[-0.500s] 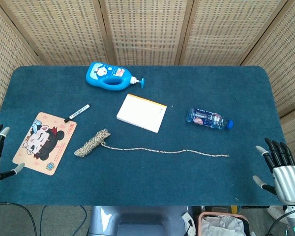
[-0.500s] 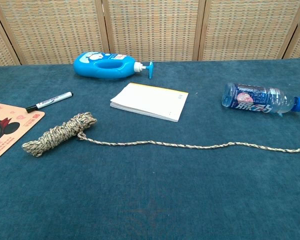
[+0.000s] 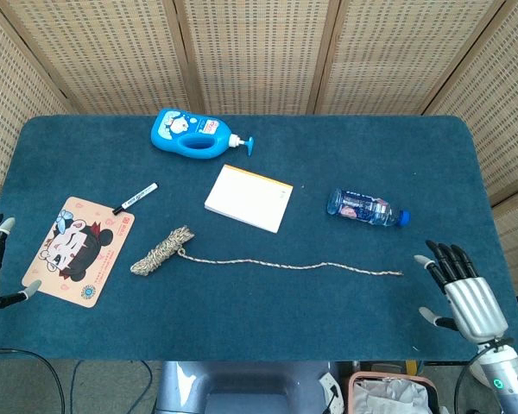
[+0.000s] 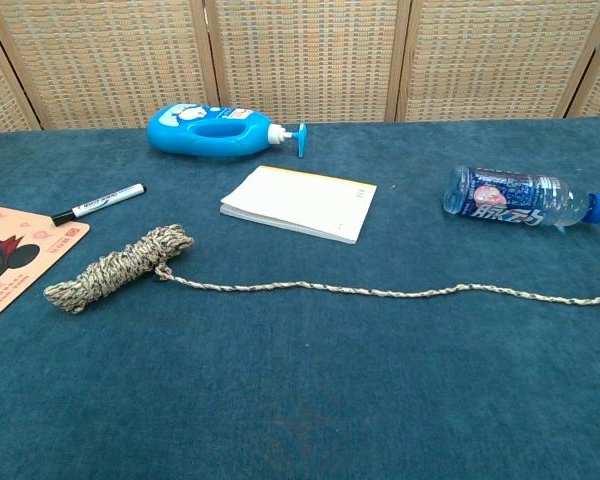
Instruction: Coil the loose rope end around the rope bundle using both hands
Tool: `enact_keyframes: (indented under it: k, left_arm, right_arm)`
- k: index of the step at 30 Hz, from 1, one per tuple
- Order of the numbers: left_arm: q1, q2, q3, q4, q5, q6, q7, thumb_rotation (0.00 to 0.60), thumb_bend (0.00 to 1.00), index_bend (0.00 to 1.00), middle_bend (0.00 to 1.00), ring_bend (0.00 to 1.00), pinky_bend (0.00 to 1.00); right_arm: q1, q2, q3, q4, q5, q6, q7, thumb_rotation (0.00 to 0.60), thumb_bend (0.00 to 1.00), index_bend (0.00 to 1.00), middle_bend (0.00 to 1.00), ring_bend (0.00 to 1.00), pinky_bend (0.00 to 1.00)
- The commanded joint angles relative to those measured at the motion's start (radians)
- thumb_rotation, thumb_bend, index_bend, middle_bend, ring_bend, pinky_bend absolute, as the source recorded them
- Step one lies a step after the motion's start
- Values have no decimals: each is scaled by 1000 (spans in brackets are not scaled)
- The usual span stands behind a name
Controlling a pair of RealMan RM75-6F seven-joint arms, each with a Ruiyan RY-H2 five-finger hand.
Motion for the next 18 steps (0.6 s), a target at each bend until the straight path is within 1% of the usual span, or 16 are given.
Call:
enact_keyframes:
  k: [1, 3, 6, 8, 9, 11, 14, 18]
  left_arm:
    - [-7, -8, -7, 10, -13, -11, 8, 600, 0, 0, 0, 0, 0]
    - [-12, -12, -11, 21, -20, -21, 7, 600, 0, 0, 0, 0, 0]
    - [-16, -18, -18, 34, -34, -30, 5, 600, 0, 0, 0, 0, 0]
    - [-17, -19, -20, 39, -40, -33, 4, 600, 0, 0, 0, 0, 0]
    - [-18, -20, -22, 41, -43, -34, 5, 600, 0, 0, 0, 0, 0]
    - [-20, -23, -24, 45, -51, -40, 8, 600, 0, 0, 0, 0, 0]
    - [-24, -27, -25, 51, -58, -50, 12, 600, 0, 0, 0, 0, 0]
    - [-29, -27, -27, 53, -69, -66, 11, 600, 0, 0, 0, 0, 0]
  right_arm:
    - [132, -24, 37, -4, 40, -200, -14, 600, 0, 142, 0, 0, 0]
    - [183, -64, 54, 18, 74, -287, -43, 600, 0, 163, 0, 0, 0]
    - [236, -123, 73, 63, 126, -380, -81, 600, 4, 244, 0, 0, 0]
    - [252, -150, 82, 86, 148, -405, -89, 600, 40, 310, 0, 0, 0]
    - [261, -167, 86, 101, 160, -419, -93, 600, 62, 327, 0, 0, 0]
    - [283, -212, 93, 146, 188, -455, -107, 600, 139, 373, 0, 0, 0]
    - [299, -257, 102, 194, 220, -474, -126, 600, 222, 402, 0, 0, 0]
    - [313, -292, 107, 231, 249, -489, -147, 600, 284, 407, 0, 0, 0]
